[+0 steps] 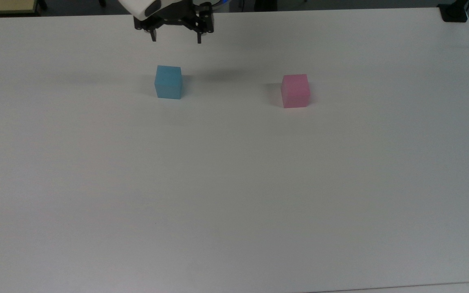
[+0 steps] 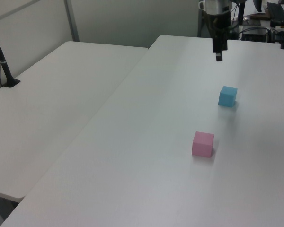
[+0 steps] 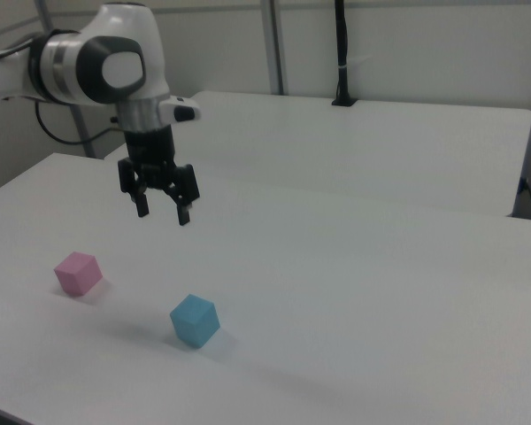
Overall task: Put blue cube on pink cube
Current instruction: 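Move the open gripper over the light-blue cube and lower it, then close the gripper on the light-blue cube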
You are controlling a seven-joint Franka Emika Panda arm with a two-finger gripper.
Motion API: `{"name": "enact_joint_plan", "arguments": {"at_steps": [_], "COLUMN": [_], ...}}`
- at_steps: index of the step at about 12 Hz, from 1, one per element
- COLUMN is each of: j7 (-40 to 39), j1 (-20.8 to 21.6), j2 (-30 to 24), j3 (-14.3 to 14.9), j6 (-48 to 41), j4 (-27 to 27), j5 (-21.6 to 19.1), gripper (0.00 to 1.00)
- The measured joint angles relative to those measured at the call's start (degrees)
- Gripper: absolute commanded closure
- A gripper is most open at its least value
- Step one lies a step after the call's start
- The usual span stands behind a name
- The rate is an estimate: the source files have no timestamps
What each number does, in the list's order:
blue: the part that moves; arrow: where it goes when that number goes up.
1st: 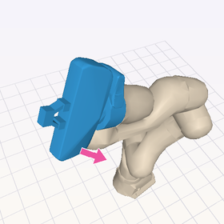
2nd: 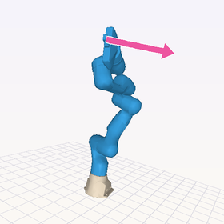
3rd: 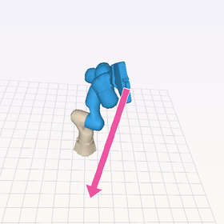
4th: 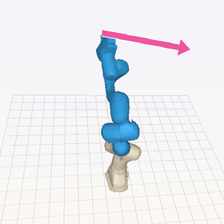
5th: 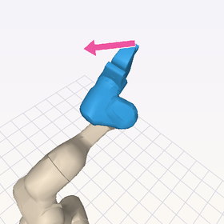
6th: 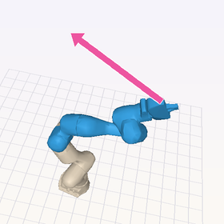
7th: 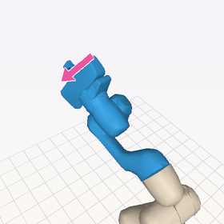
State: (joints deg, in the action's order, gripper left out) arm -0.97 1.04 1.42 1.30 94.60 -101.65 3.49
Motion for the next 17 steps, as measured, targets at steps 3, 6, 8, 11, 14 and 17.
{"name": "enact_joint_plan", "arguments": {"at_steps": [3, 6, 8, 11, 14, 17], "j7": [-2.77, -2.84, -2.84, -2.84, -2.84, -2.84], "j1": [0.98, 1.68, 1.72, 1.72, 1.54, 1.33], "j2": [-0.84, -1.09, -1.17, -1.23, -1.04, 0.34], "j3": [3.95, 4.12, 4.12, 4.44, 4.87, 5.85], "j6": [8.34, 18.32, 19.76, 23.72, 24.36, 27.47], "j4": [-7.49, -16.8, -19.39, -22.69, -24.5, -25.11], "j5": [2.19, 4.98, 5.18, 6.1, 6.1, 6.11], "gripper": [0.0, 0.0, 0.0, 0.0, 0.0, 0.0]}}
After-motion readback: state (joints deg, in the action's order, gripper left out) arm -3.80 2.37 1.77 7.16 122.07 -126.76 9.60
